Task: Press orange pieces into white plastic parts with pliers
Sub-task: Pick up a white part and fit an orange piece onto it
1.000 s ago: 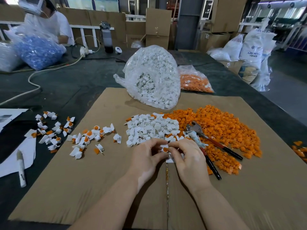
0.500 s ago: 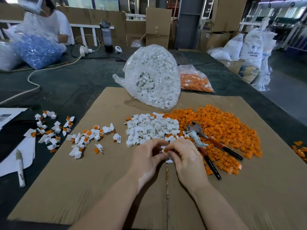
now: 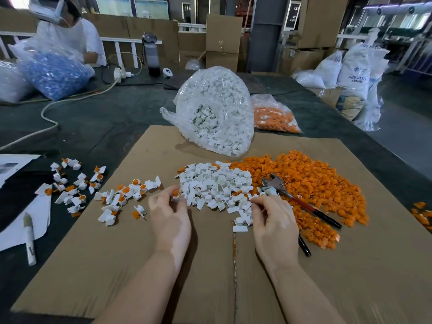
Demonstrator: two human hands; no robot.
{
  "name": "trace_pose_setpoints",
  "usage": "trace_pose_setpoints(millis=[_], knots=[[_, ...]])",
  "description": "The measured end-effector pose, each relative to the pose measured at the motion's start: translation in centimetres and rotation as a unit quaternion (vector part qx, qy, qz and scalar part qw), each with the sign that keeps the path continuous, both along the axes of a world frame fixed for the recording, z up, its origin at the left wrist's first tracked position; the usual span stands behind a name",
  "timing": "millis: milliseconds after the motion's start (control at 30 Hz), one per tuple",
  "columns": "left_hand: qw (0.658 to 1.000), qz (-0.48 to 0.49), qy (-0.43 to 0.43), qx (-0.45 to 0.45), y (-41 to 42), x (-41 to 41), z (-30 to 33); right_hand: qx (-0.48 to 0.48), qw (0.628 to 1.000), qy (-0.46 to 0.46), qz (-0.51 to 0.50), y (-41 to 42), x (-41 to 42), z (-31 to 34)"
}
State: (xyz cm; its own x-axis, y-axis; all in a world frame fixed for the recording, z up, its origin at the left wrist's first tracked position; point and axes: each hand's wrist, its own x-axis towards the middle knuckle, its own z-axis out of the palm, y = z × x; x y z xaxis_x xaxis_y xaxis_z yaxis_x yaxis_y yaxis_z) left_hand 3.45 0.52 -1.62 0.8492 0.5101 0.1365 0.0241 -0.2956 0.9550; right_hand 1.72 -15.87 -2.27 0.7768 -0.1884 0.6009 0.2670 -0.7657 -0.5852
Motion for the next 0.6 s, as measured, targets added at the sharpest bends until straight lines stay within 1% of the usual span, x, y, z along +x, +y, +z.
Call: trace_pose_setpoints(millis=[200,333,400,467,600], knots=[[0.990,0.030,0.115,0.081,1.8,1.2,0.3,-0.011,0.996,0.038,-0.077,0.0,0.1,-0.1],[0.979,0.024,0.145,0.142,2.6,1.6,0.2,-0.029,0.994,0.042,-0.096,0.1,0.1,-0.2],[0.975,0.020,0.136,0.172,2.6,1.5,-0.1,-0.039,0.993,0.043,-0.105,0.1,0.1,-0.2],[0.971,0.015,0.106,0.213,2.3,1.4,-0.4,-0.057,0.991,0.040,-0.117,0.2,0.1,-0.3],[0.961,0.032,-0.010,0.273,1.7,0.7,-0.7,-0.087,0.987,0.031,-0.134,0.2,0.2,-0.4]])
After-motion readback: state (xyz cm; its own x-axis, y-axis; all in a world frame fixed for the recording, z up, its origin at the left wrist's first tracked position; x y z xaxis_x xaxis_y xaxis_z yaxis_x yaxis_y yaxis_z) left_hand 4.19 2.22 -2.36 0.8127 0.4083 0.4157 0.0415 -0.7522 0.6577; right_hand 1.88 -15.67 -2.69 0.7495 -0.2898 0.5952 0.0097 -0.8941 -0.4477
